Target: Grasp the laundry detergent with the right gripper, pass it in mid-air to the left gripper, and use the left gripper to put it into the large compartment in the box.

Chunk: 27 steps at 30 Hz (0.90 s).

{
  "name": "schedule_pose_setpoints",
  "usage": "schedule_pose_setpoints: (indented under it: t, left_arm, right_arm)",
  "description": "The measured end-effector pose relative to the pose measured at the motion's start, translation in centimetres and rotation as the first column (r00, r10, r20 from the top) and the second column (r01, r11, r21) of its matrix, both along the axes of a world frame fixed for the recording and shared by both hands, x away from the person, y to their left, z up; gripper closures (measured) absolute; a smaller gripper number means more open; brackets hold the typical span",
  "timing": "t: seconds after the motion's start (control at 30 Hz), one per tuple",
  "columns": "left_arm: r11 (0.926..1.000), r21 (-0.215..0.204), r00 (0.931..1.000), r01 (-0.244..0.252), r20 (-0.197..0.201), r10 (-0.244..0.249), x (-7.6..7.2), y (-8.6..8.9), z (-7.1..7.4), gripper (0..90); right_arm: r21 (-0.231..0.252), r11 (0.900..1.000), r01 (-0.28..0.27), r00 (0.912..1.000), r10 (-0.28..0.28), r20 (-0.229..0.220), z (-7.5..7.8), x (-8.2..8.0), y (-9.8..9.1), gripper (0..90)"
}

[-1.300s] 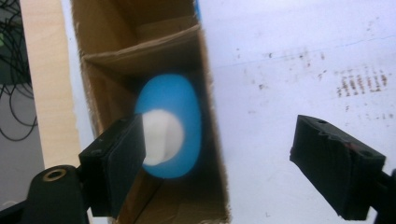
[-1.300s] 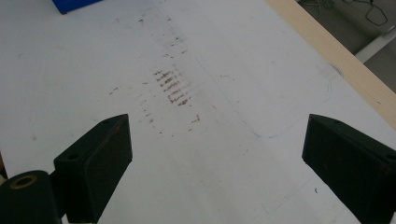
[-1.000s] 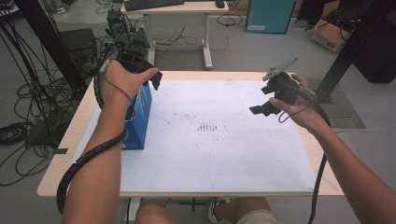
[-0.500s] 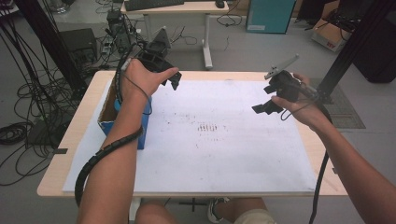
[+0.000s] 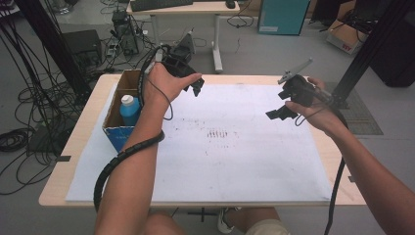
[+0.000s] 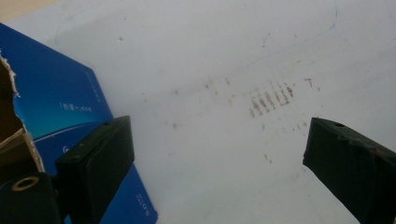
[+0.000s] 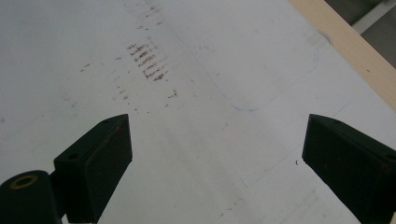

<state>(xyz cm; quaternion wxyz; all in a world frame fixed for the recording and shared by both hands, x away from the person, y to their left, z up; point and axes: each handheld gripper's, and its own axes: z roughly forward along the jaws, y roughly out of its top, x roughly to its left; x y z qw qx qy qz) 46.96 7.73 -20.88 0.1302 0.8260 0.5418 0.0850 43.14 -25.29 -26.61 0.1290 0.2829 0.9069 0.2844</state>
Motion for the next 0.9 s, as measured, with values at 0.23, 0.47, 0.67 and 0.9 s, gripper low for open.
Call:
schedule_pose_setpoints:
  t: [0.23, 0.47, 0.67, 0.9]
  left_arm:
    - [0.9999, -0.003, 0.9999, 0.013, -0.002, -0.013, 0.2, -0.6, -0.3, 8.9]
    - [0.9999, -0.007, 0.9999, 0.013, 0.002, -0.013, 0.3, -0.9, -0.3, 9.0]
    - [0.9998, -0.004, 0.9998, 0.02, 0.01, -0.02, 0.2, -1.1, -0.2, 9.0]
    - [0.9998, -0.007, 0.9996, 0.021, 0.018, -0.021, 0.1, -1.2, -0.1, 9.0]
  right_arm:
    - [-0.007, 1.0, -0.004, 1.0, 0.004, 0.0, -0.2, 0.1, -0.1, 8.5]
    - [-0.005, 1.0, 0.007, 1.0, -0.007, 0.003, -0.3, 0.1, -0.4, 8.4]
    - [-0.005, 1.0, 0.006, 0.9999, -0.006, 0.009, -0.1, 0.2, -0.6, 8.4]
    - [-0.008, 0.9999, 0.006, 1.0, -0.006, 0.002, -0.3, 0.1, -0.7, 8.4]
